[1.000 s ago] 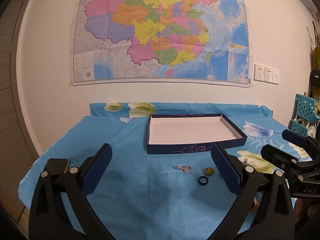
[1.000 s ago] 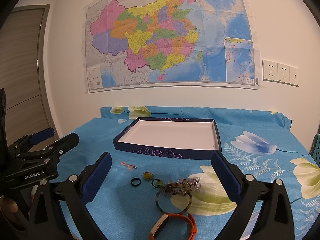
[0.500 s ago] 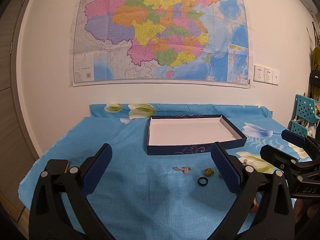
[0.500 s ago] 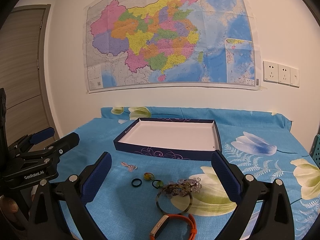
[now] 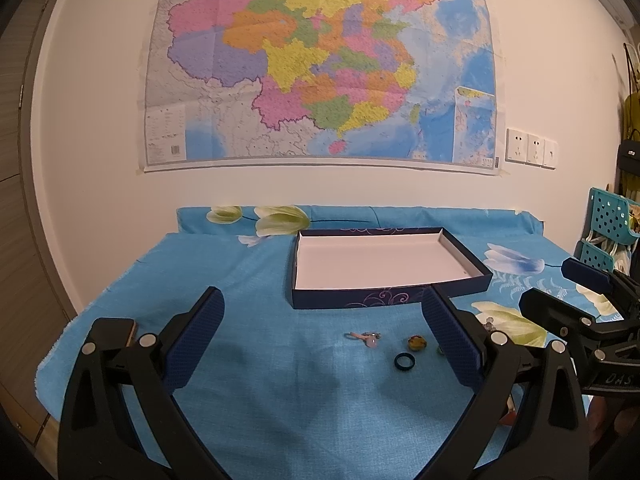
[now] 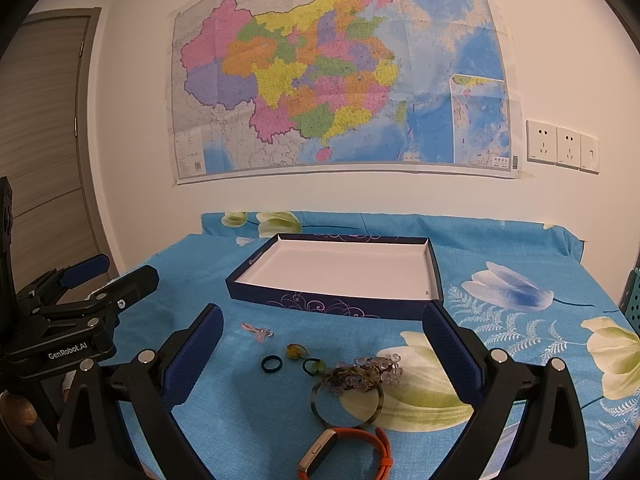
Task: Organize jewelry
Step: 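Grasp the orange-strap smartwatch with the left tool while the right tool grasps the tortoiseshell bangle, then carry the smartwatch with the left tool while the right tool carries the bangle into the box, then open both tools to release watch and bangle in the box, withdraw, then grasp the small pink ring with the left tool while the right tool reaches the crystal cluster, then carry the pink ring with the left tool while the right tool carries the crystal cluster into the box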
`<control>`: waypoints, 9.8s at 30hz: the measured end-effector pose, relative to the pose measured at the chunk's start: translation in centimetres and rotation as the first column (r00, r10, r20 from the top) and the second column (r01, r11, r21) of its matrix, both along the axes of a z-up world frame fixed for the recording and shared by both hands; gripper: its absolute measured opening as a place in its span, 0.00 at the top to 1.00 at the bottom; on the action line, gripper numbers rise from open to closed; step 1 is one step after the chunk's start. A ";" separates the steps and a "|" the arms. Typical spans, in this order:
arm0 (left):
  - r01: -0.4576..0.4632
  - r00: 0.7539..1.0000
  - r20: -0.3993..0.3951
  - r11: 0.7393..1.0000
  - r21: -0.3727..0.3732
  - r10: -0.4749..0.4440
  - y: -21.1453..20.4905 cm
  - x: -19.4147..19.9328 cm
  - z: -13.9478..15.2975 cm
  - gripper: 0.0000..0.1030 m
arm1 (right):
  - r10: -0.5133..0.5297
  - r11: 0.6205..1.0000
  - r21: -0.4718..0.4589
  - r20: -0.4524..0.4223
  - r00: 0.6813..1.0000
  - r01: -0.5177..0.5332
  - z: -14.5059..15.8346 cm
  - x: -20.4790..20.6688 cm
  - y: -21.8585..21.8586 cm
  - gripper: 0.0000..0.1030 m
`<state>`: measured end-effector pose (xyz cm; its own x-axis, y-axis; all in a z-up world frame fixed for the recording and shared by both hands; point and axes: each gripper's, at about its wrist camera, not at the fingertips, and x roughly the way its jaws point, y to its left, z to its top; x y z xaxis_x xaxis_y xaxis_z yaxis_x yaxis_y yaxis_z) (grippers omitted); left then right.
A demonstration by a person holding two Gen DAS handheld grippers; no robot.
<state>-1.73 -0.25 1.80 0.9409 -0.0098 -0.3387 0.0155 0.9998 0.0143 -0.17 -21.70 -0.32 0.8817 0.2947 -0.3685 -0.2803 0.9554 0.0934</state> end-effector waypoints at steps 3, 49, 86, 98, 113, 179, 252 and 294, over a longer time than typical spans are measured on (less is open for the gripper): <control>0.008 1.000 -0.006 1.000 0.000 -0.008 -0.2 0.2 0.0 0.05 | -0.003 1.000 0.003 -0.006 1.000 0.003 0.0 0.0 -0.4 0.06; 0.436 0.829 -0.335 0.893 -0.115 -0.448 -4.9 4.9 -7.4 0.23 | 0.297 0.955 0.125 -0.413 0.861 -0.269 -8.0 2.3 -0.8 0.90; 0.467 0.730 -0.490 0.871 -0.150 -0.476 -4.1 5.0 -10.5 0.88 | 0.122 0.993 0.053 -0.425 0.897 -0.110 -7.7 5.9 -4.3 0.93; 0.444 0.792 -0.408 0.887 -0.128 -0.455 -2.6 7.0 -7.2 0.89 | 0.161 0.986 0.095 -0.357 0.920 -0.136 -4.5 7.6 -4.7 0.93; 0.337 0.890 -0.308 0.940 -0.051 -0.336 -1.7 18.5 -2.3 0.89 | 0.136 0.990 0.065 -0.330 0.934 -0.121 -1.6 18.7 -4.3 0.93; 0.429 0.854 -0.316 0.903 -0.025 -0.414 -3.3 12.5 -6.1 0.53 | 0.218 0.961 -0.057 -0.451 0.866 -0.272 -6.7 10.9 -4.3 0.65; 0.387 0.783 -0.504 0.920 -0.062 -0.364 -1.9 14.9 -10.3 0.64 | 0.247 0.964 0.183 -0.329 0.911 -0.195 -3.6 13.4 -6.1 0.83; 0.393 0.854 -0.330 0.914 -0.101 -0.403 -0.9 16.8 -4.5 0.82 | 0.269 0.959 0.152 -0.227 0.936 -0.238 0.8 16.1 -4.1 0.83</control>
